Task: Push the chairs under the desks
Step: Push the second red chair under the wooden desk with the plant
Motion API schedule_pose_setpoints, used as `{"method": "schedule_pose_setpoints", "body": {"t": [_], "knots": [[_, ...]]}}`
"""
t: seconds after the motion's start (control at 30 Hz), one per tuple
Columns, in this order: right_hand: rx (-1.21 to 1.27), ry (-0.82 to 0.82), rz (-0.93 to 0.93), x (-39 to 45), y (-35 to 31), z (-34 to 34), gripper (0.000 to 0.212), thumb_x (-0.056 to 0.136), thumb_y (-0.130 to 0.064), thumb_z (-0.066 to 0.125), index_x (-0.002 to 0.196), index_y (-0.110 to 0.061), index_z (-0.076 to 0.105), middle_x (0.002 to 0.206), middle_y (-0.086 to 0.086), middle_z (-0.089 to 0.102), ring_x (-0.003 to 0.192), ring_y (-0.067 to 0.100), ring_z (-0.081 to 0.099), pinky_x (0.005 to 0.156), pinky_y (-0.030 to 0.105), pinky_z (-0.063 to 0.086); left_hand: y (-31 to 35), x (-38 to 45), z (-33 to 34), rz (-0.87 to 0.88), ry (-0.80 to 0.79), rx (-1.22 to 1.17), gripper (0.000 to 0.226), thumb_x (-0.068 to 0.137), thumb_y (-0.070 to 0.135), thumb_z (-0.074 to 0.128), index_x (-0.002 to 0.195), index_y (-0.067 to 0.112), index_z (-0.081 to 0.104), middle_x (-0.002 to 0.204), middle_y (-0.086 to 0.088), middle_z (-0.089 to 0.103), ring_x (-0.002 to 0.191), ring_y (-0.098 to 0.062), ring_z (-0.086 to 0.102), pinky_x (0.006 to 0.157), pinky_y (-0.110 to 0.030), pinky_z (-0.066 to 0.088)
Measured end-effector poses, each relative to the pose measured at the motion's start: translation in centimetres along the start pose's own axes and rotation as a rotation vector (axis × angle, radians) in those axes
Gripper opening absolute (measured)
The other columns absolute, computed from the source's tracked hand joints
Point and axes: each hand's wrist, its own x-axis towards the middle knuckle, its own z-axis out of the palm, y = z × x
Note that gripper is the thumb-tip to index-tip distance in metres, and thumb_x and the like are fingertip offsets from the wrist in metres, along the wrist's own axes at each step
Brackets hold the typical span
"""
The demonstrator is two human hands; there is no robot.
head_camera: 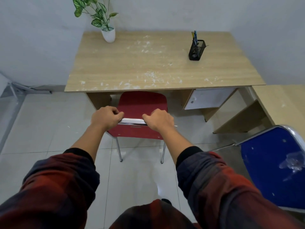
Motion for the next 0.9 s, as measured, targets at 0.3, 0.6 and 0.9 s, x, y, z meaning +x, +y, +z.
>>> {"method": "schedule_pose_setpoints", "body": {"t": [0.3,0.6,0.9], "knots": [[0.001,-0.088,-0.114,2.4,4.2,-3.2,0.055,0.084,-0.059,0.047,0.07,-0.011,0.07,0.071,0.001,0.069,0.071,0.025,0.064,0.071,0.035,0.052,5.2,-0.5,1.3,-0.073,-0.083,0.085,0.045,0.09,0.055,0.042,0.073,0.024,0.069,0.074,0.002,0.064,0.077,-0.024,0.061,0.064,-0.03,0.043],[-0.034,-0.08,-0.158,3.3,8.3,-5.7,0.045,0.088,-0.05,0.052,0.056,-0.019,0.06,0.057,-0.008,0.057,0.061,0.014,0.054,0.057,0.026,0.035,8.7,-1.2,3.7,-0.079,-0.015,-0.031,0.041,0.084,0.06,0.05,0.074,0.028,0.072,0.071,0.012,0.064,0.074,-0.016,0.06,0.065,-0.029,0.04],[-0.059,-0.027,-0.053,4.9,3.4,-3.5,0.05,0.086,-0.055,0.048,0.08,-0.015,0.077,0.078,-0.001,0.073,0.073,0.023,0.065,0.065,0.03,0.049,4.4,1.0,1.2,0.029,0.07,-0.178,0.03,0.086,0.047,0.059,0.067,0.026,0.068,0.064,0.012,0.064,0.065,-0.009,0.06,0.055,-0.024,0.038]]}}
